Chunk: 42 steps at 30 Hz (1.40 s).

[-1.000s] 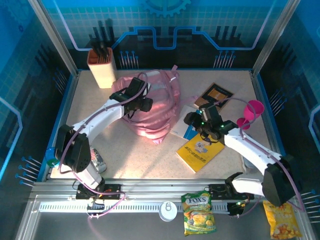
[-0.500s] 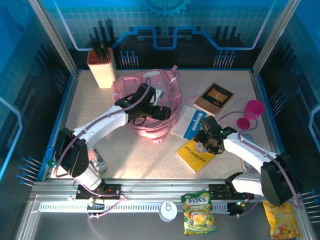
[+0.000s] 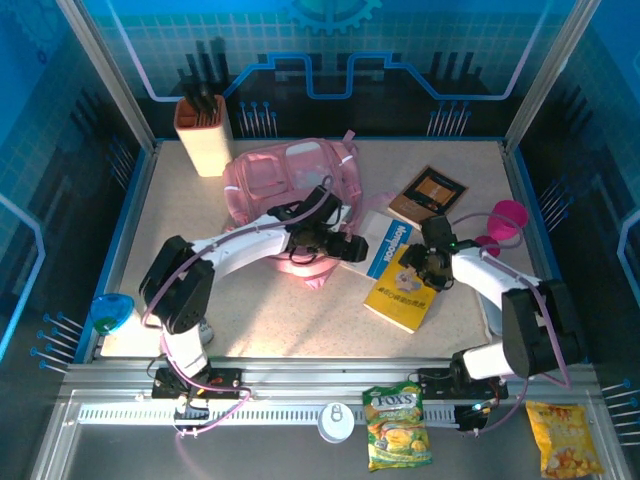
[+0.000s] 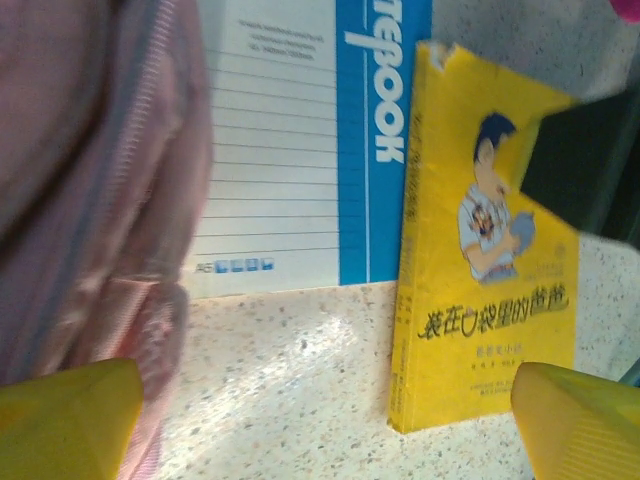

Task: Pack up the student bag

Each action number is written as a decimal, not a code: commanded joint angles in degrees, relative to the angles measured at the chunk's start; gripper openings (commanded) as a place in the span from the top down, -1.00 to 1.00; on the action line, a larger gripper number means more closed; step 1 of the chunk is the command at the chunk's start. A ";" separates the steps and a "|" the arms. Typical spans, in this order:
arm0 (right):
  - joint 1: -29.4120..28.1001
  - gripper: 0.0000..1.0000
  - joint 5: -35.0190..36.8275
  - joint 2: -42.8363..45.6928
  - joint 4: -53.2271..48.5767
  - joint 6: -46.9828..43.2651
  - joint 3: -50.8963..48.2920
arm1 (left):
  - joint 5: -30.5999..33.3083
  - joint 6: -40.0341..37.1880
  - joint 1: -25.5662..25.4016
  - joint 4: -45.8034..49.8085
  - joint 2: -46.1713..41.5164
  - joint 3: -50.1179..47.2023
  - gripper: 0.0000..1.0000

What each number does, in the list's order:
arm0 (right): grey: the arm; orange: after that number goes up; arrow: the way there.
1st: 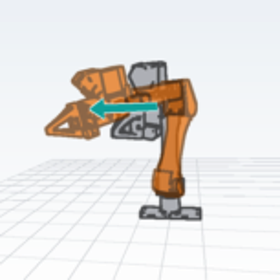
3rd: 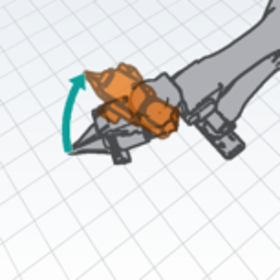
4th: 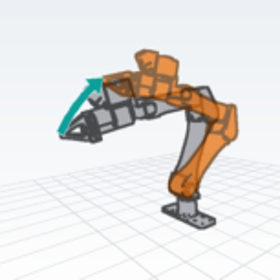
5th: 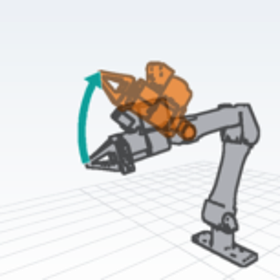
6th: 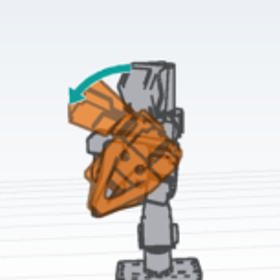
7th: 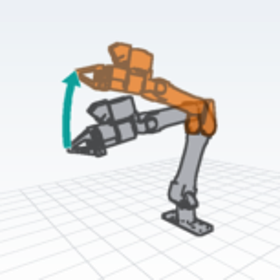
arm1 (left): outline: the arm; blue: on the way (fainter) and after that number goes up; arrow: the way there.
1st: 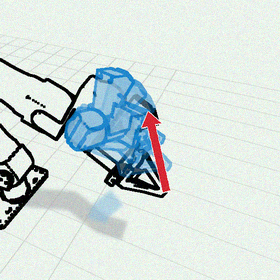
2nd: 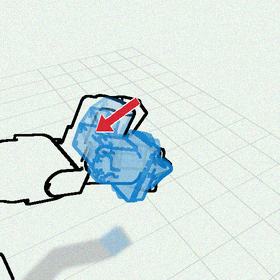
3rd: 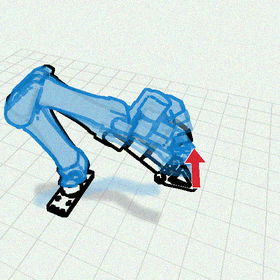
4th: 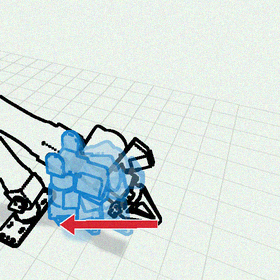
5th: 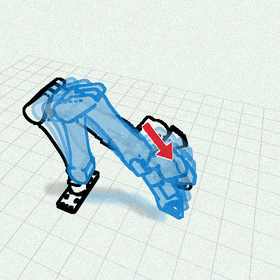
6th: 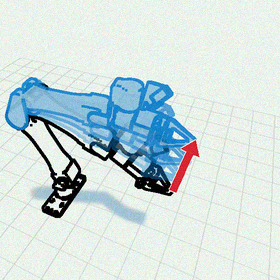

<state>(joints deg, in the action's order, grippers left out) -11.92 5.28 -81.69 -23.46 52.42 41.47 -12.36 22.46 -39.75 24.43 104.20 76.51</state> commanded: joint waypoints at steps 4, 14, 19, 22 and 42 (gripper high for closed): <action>1.15 -0.52 -2.51 2.13 -1.24 -7.63 3.16 | -3.99 4.13 -2.93 -1.22 5.04 4.75 -0.98; 1.85 -0.55 -4.79 13.46 -5.43 -3.23 -4.17 | -9.95 11.90 -5.59 -1.67 13.16 10.04 -0.78; 2.65 -0.52 -6.04 13.16 -4.94 -2.09 -6.70 | -10.87 14.32 -5.75 -0.36 16.60 12.90 -0.66; 3.39 -0.49 -7.45 11.69 -4.06 -2.36 -7.34 | -11.84 14.96 -5.78 -0.34 17.92 13.96 -0.57; 6.21 -0.45 -10.29 5.74 -1.54 -1.80 -9.03 | -16.78 17.44 -5.83 2.02 25.73 20.10 -0.36</action>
<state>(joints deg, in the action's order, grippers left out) -6.66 -3.53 -73.14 -26.04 49.95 34.50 -26.50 38.76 -45.17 24.45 128.03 94.56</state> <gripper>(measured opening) 0.728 0.680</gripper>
